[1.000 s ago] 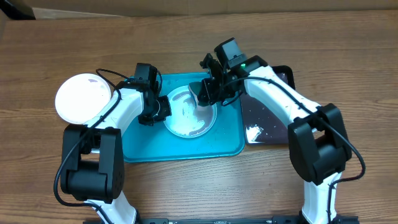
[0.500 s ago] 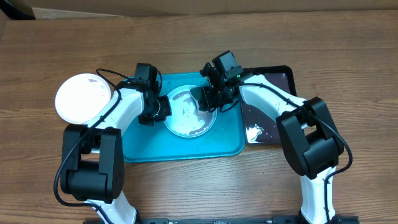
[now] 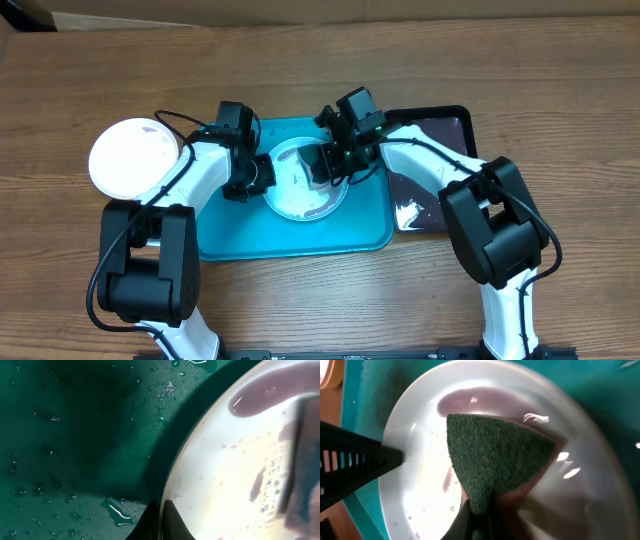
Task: Clean dirty plates on tray and stack at the side
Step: 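Keep scrubbing the plate surface with the sponge, right gripper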
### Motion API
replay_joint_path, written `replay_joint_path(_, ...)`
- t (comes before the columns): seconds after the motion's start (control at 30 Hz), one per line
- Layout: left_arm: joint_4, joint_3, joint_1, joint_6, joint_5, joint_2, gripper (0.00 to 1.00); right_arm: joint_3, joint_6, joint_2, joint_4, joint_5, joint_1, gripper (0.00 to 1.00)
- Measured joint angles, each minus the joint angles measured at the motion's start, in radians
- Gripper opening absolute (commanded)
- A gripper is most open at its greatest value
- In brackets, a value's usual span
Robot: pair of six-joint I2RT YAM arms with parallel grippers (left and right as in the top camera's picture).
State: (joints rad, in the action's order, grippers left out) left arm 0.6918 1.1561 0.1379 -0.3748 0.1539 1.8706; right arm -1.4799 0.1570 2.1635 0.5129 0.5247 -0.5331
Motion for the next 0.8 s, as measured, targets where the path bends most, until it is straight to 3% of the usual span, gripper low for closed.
replay_joint_path(0.33,0.0,0.0,0.0,0.0,0.0,0.0,0.04,0.0,0.014,0.001,0.011,0.034,-0.043,0.04)
replay_joint_path(0.63,0.0,0.0,0.0,0.0,0.0,0.0,0.04,-0.021,0.026,-0.003,0.022,0.355,0.049,0.04)
replay_joint_path(0.8,0.0,0.0,0.0,0.0,0.0,0.0,0.04,-0.026,0.027,-0.032,0.063,0.431,0.123,0.04)
